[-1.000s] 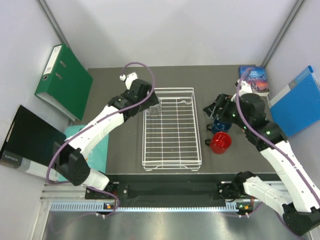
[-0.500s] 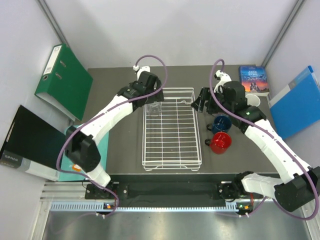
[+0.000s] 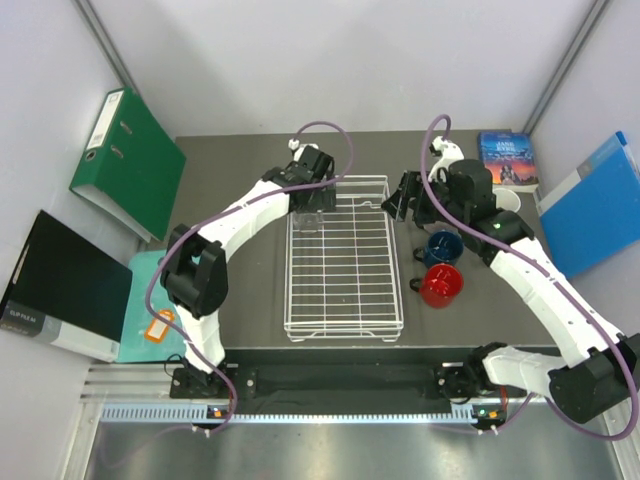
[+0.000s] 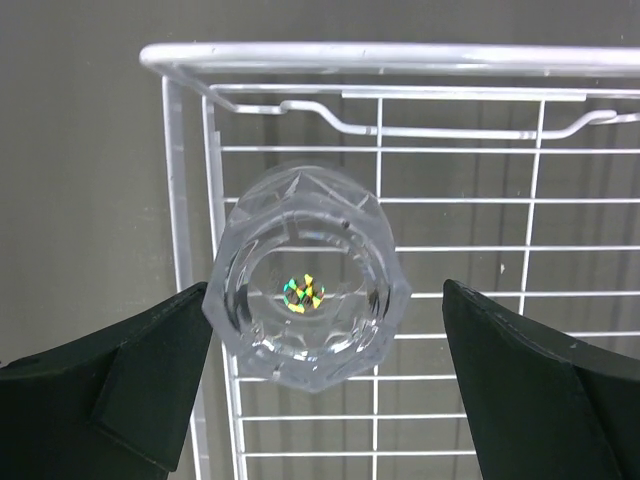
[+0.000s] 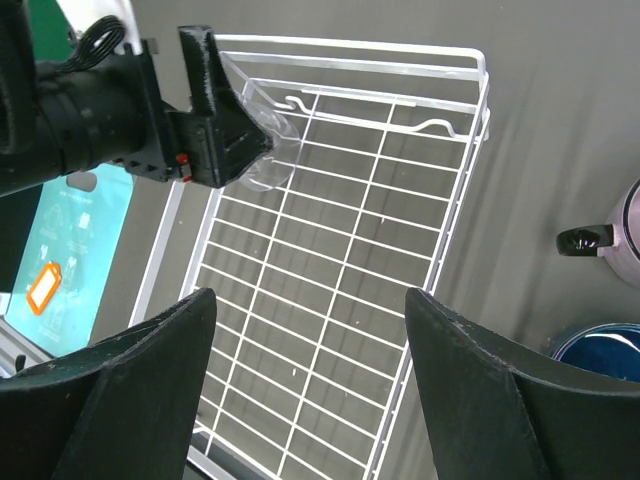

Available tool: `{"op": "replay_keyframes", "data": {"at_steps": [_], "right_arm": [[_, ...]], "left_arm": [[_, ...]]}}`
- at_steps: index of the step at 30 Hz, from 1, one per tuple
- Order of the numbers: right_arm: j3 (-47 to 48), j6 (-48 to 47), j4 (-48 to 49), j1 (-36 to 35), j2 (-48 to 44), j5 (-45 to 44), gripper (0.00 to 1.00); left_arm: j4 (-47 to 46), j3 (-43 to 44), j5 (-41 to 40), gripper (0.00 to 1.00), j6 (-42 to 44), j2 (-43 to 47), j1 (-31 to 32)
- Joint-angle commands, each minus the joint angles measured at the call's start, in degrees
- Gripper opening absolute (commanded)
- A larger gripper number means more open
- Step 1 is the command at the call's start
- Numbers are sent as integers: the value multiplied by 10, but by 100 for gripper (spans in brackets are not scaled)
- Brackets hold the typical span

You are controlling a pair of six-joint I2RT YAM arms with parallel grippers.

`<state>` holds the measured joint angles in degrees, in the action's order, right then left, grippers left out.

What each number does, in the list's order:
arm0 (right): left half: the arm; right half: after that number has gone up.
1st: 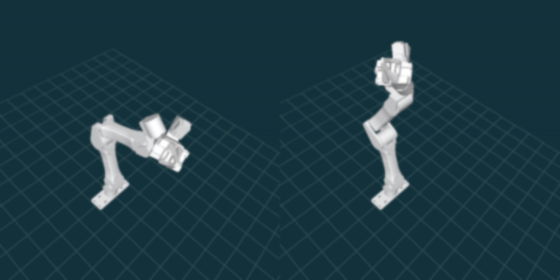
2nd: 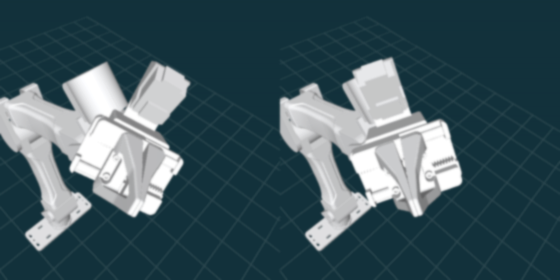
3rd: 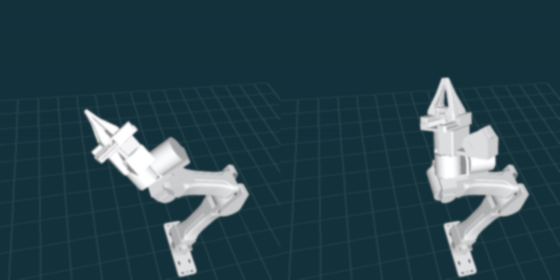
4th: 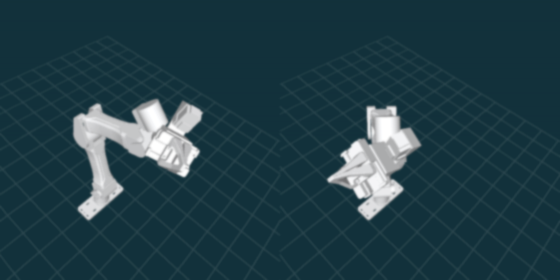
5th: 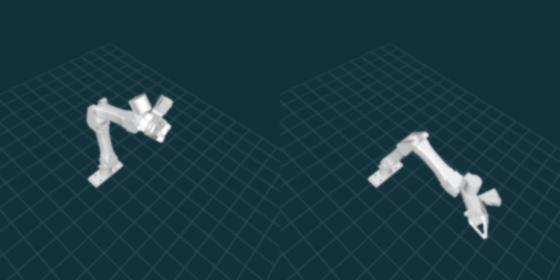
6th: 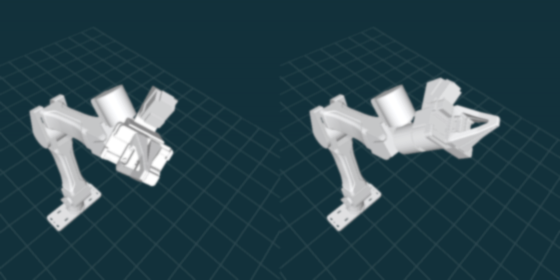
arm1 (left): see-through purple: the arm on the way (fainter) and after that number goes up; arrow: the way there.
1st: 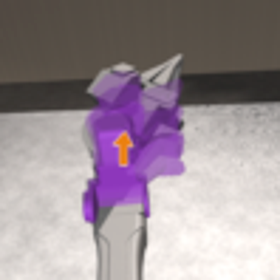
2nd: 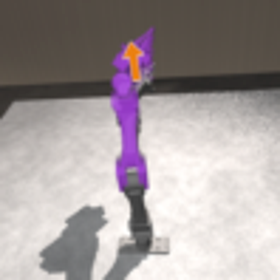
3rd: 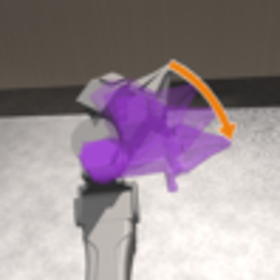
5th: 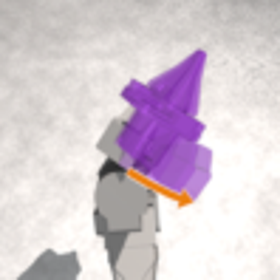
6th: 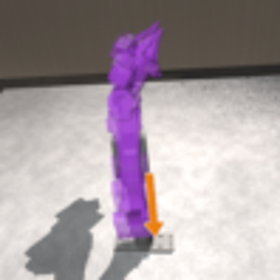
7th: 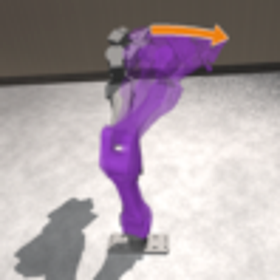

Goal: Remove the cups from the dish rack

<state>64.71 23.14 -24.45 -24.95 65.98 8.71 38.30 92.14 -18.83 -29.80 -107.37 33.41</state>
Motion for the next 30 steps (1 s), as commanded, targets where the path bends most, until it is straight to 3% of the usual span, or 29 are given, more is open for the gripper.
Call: {"op": "replay_keyframes", "data": {"at_steps": [1, 6, 13, 14, 17, 18, 23, 26, 29, 30], "right_arm": [[28, 3, 26, -3, -2, -2, 76], [23, 8, 28, -4, -2, -4, 75], [9, 11, 33, -4, -8, -9, 75], [8, 11, 35, -4, -8, -10, 75], [7, 15, 39, -4, -8, -10, 75], [7, 16, 39, -3, -9, -11, 75], [8, 30, 28, -3, -19, -61, 74], [-8, 47, 35, -3, -42, -114, 76], [-35, 61, 69, -3, -68, -99, 77], [-49, 67, 79, -2, -73, -90, 77]], "left_arm": [[5, 47, 6, 99, 13, -22, -5], [8, 57, 13, 99, 15, -44, -10], [-6, 35, 26, 63, 20, -30, -11], [-5, 34, 25, 47, 24, -28, -12], [3, 39, 21, 15, 29, -25, -12], [11, 43, 20, 0, 28, -21, -12], [28, 61, 16, 0, 10, 19, -11], [-8, 49, 49, 0, -3, 91, -17], [-62, 20, 185, 0, -61, 137, -55], [-89, -15, 281, 0, -78, 149, -65]]}}
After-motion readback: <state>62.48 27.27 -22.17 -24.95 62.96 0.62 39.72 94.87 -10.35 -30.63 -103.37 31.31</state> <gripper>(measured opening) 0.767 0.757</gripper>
